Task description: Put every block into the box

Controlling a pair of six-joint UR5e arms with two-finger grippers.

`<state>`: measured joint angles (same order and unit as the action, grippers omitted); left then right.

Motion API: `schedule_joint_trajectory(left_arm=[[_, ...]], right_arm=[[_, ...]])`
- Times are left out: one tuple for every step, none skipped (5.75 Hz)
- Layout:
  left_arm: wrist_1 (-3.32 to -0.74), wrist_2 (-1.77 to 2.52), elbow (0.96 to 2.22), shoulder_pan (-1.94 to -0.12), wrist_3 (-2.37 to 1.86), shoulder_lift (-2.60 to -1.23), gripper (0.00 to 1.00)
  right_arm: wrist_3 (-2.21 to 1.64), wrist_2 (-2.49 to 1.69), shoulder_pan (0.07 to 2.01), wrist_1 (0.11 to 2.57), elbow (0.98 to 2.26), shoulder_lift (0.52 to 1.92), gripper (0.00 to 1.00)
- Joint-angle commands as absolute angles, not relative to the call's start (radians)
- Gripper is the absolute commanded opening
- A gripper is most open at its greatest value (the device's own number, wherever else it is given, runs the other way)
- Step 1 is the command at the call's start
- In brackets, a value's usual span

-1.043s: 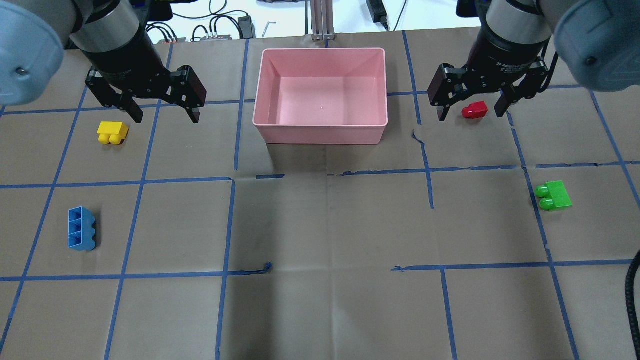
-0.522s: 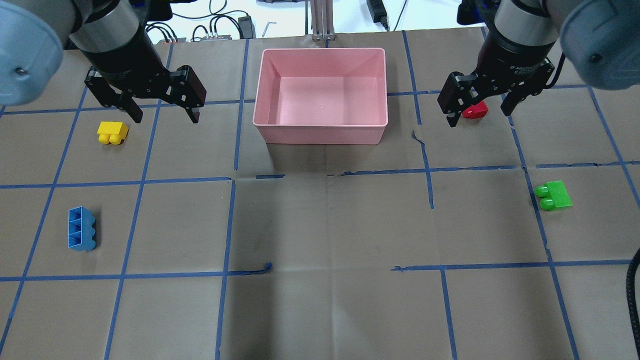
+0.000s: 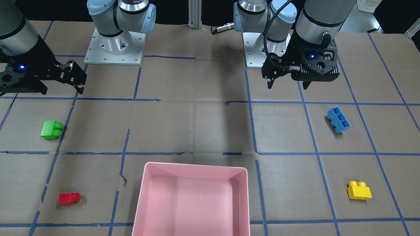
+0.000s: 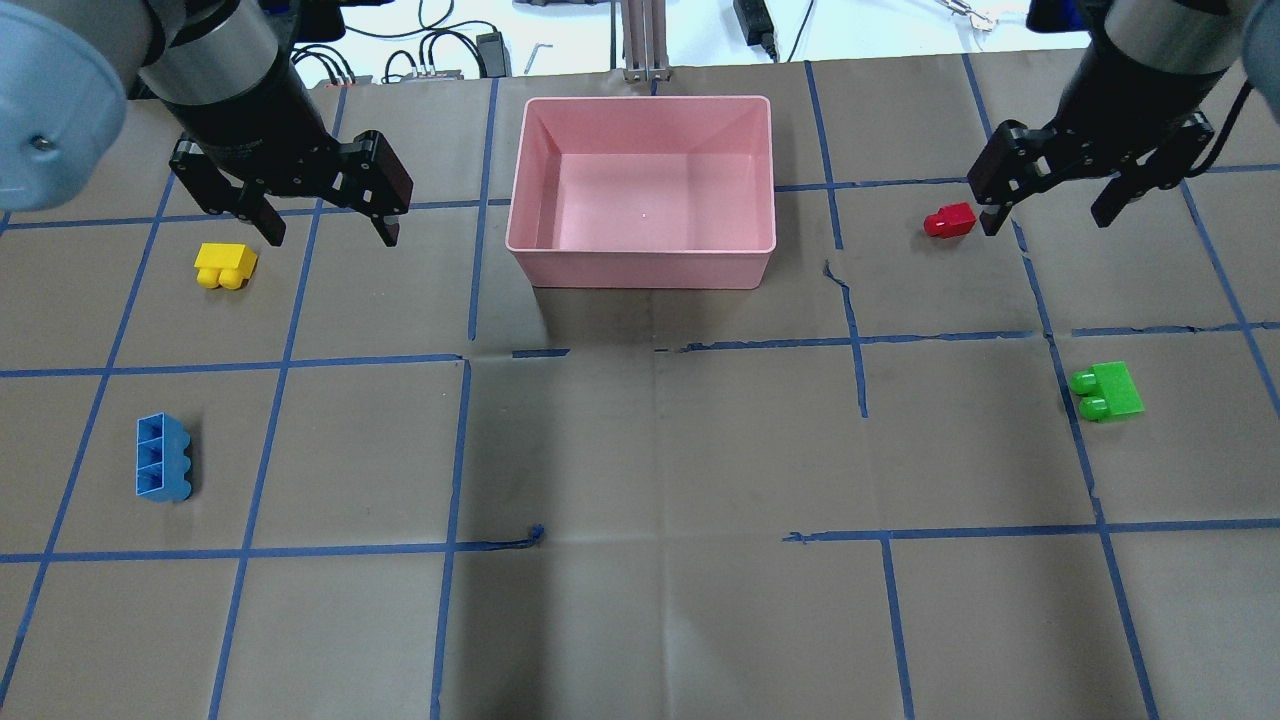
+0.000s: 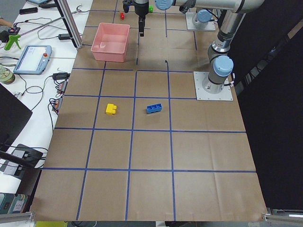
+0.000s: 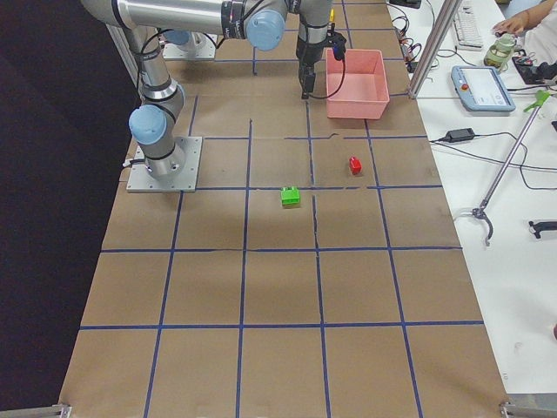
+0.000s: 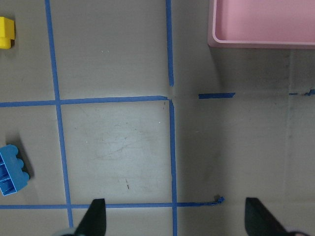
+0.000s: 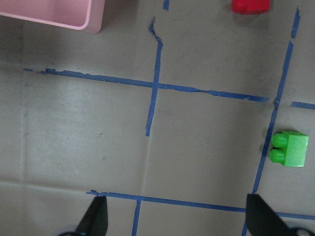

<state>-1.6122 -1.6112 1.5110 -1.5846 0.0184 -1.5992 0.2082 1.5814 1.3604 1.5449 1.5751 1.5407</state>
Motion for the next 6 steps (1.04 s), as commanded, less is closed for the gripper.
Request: schedule_joint_trajectory(left_arm=[[-1.612,-1.611,1.511,-1.585,0.018,-1.598,0.99],[-1.612,-1.615,1.508,-1.585,0.018,-1.592,0.99],[-1.612,-1.608,1.517,-1.536,0.056,-1.583,0.99],[-1.612,-1.608,1.528,-1.470,0.130,-1.589,0.99],[-1.603,-1.617,1.537,-1.400,0.144,-1.607,0.99],[-1.601,-1.617,1.558,-1.305,0.176,-1.611,0.99]], right_arm=[[0.309,1.586,1.249,1.564,1.606,1.539,1.00],[0.381,1.617,1.191,1.565,1.614,1.539,0.99],[0.479,1.649,1.108,1.604,1.632,1.539,0.99],[0.559,1.641,1.036,1.697,1.710,1.537,0.99],[0.621,1.640,1.013,1.842,1.824,1.528,0.99],[0.674,1.647,1.011,1.979,1.915,1.502,1.00]])
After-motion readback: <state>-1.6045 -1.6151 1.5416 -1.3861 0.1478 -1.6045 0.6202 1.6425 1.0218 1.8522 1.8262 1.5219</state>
